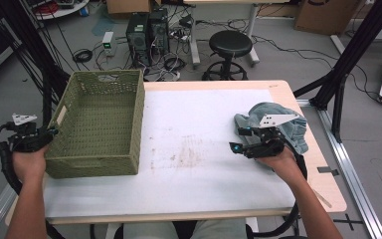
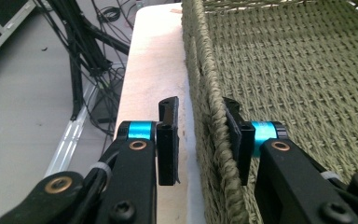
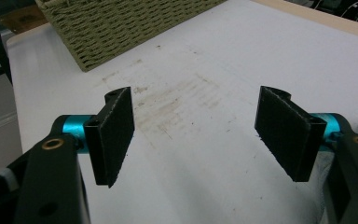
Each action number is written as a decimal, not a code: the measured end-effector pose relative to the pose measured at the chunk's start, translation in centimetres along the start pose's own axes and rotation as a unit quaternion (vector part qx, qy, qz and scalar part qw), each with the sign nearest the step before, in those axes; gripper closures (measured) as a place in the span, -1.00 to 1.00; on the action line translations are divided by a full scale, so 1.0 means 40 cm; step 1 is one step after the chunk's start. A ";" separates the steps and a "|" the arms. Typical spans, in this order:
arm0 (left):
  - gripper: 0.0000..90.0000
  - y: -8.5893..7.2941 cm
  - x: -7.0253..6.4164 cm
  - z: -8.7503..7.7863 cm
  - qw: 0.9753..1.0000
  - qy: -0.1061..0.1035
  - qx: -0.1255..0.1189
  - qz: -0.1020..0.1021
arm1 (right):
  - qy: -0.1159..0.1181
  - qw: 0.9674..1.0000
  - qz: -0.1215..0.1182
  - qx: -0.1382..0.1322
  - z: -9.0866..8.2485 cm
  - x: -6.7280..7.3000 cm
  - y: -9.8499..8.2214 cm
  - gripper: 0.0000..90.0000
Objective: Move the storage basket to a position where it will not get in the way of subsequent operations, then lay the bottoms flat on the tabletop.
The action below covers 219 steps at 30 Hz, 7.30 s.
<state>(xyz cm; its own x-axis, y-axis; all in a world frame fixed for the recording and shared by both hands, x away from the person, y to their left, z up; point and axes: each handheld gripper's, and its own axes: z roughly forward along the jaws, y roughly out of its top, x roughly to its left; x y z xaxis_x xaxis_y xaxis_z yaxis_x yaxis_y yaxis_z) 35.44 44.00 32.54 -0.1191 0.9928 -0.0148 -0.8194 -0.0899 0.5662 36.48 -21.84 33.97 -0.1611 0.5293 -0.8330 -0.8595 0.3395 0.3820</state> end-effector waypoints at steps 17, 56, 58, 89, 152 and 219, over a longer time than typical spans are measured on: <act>-0.02 0.068 -0.012 -0.127 0.979 -0.121 -0.153 -0.065 | -0.003 1.000 0.001 -0.002 -0.005 0.000 -0.001 -0.36; 0.28 0.002 -0.004 -0.113 0.997 -0.062 -0.047 -0.010 | -0.053 0.998 0.006 0.013 -0.055 -0.041 -0.034 -0.39; 0.13 0.004 -0.002 -0.119 0.996 -0.048 -0.067 -0.019 | -0.053 0.998 0.008 0.014 -0.056 -0.040 -0.034 -0.39; 0.87 -0.038 0.004 -0.090 0.999 -0.017 -0.002 -0.051 | -0.054 0.998 0.010 0.011 -0.058 -0.041 -0.035 -0.39; -0.57 0.143 -0.684 -0.093 0.902 -0.380 -0.189 0.074 | -0.267 0.958 0.093 0.048 -0.211 -0.185 -0.092 -0.30; -0.45 -0.009 -0.780 0.007 0.899 -0.402 -0.147 0.096 | -0.082 0.990 -0.001 0.112 0.209 -0.078 0.186 0.79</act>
<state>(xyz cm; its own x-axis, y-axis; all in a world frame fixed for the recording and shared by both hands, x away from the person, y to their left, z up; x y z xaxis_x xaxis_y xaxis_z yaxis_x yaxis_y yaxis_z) 39.58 13.08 33.02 0.0722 0.6828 0.7271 -0.9540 -0.1654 0.2501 34.65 -14.49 42.75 -0.0641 0.6412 -0.7647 -0.7276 0.4944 0.4755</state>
